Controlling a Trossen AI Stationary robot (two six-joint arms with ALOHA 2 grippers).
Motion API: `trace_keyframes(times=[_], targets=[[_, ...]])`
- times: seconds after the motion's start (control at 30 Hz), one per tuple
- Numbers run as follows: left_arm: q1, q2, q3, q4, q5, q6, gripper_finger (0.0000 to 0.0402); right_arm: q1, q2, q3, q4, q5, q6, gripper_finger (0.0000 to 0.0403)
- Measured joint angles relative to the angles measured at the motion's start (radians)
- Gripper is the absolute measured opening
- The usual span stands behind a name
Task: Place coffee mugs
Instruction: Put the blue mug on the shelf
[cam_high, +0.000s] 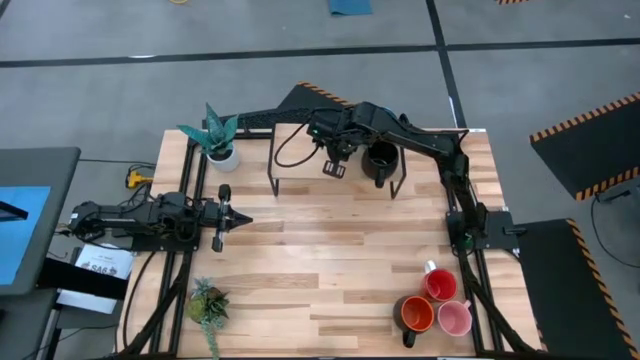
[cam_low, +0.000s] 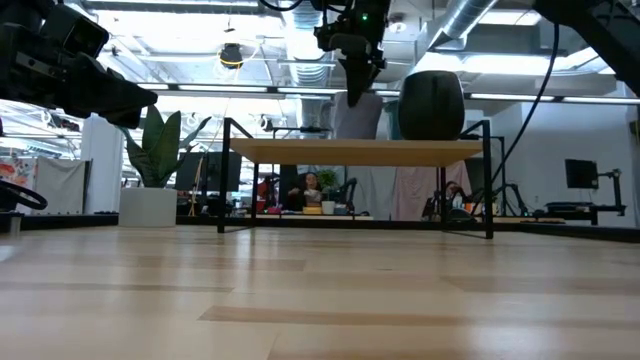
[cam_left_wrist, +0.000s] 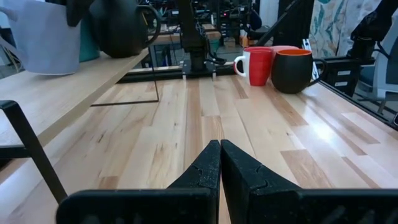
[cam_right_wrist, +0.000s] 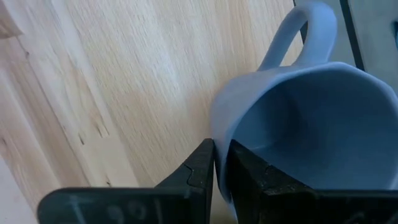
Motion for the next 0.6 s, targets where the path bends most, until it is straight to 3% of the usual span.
trace_keyframes(times=[0.43, 0.6], targets=[[0.0, 0.0, 0.0, 0.0, 0.0, 0.0, 0.0, -0.024, 0.0, 0.0, 0.028, 0.005, 0.002, 0.0073], [0.0, 0.0, 0.0, 0.0, 0.0, 0.0, 0.0, -0.036, 0.0, -0.001, 0.035, 0.015, 0.009, 0.0101]])
